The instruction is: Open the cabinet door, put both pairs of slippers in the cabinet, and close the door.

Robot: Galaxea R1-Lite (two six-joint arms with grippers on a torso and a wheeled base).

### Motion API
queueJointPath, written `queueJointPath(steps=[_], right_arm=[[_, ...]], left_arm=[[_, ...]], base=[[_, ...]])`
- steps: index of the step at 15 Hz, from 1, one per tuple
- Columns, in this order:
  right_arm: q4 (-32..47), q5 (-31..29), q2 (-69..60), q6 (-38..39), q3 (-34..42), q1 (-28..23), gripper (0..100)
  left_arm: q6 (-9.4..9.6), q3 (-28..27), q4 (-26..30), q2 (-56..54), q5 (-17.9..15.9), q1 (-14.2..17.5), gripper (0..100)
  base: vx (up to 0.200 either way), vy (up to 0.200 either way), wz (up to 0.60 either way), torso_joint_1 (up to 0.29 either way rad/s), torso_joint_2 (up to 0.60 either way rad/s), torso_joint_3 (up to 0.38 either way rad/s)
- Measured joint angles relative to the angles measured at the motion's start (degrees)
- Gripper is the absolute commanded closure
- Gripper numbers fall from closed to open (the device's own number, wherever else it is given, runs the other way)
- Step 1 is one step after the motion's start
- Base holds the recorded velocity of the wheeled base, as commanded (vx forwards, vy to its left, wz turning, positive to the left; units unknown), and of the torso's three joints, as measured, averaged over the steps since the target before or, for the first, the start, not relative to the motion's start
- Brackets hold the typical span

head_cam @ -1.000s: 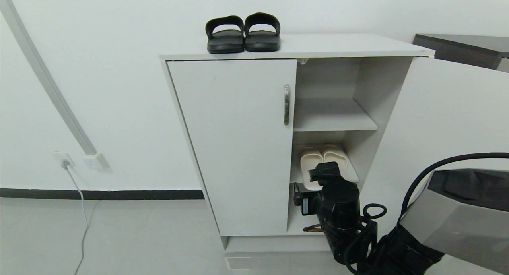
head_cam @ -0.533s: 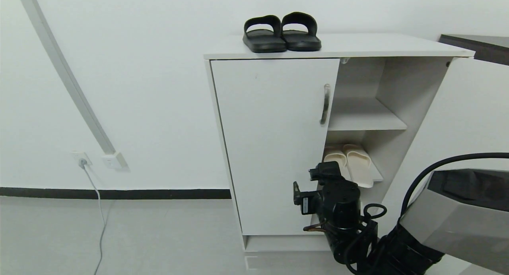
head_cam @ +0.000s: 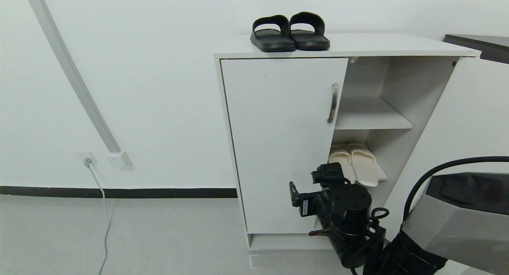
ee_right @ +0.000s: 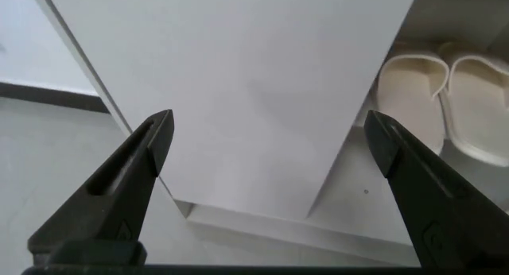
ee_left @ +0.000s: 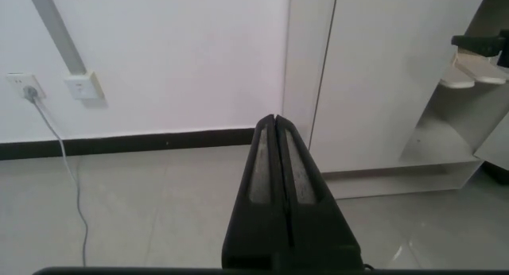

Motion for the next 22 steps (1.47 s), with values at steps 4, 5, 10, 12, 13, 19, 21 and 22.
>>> queueJointPath(steps=[4,5,10,12,13,19,21,22], right_arm=[[-0.96,0.99,-0.01,-0.57,2.16,-0.2,0],[-0.99,0.96,-0.01,-0.6,2.4,-0.24,0],[-1.65,0.99,0.07,-1.4,3.06,-0.2,0],[-2.3,0.99,0.27,-2.0,3.15,-0.2,0],[-2.55,1.06,0.33,-2.06,3.19,-0.2,0],[-2.49,1.1,0.46,-2.16,3.23,-0.13,0],[-2.57,1.07,0.66,-2.16,3.19,-0.11,0],[-2.57,1.07,0.74,-2.17,3.19,-0.13,0]], left_arm=[[-0.4,0.0,-0.07,0.0,0.69,-0.02,100],[-0.65,0.0,-0.1,0.0,0.79,-0.02,100],[-0.76,0.0,-0.07,0.0,0.79,0.0,100],[-0.76,0.0,-0.1,0.0,0.79,0.01,100],[-0.76,0.0,-0.1,0.0,0.79,0.0,100],[-0.73,0.0,-0.1,0.02,0.77,-0.02,100],[-0.68,0.0,-0.1,0.02,0.72,-0.02,100],[-0.68,0.0,-0.1,0.05,0.69,-0.02,100]], base=[[0.0,0.0,0.0,0.0,0.0,0.0],[0.0,0.0,0.0,0.0,0.0,0.0],[0.0,0.0,0.0,0.0,0.0,0.0],[0.0,0.0,0.0,0.0,0.0,0.0],[0.0,0.0,0.0,0.0,0.0,0.0],[0.0,0.0,0.0,0.055,-0.34,-0.29],[0.0,0.0,0.0,0.107,-0.45,-0.342],[0.0,0.0,0.0,0.129,-0.45,-0.339]])
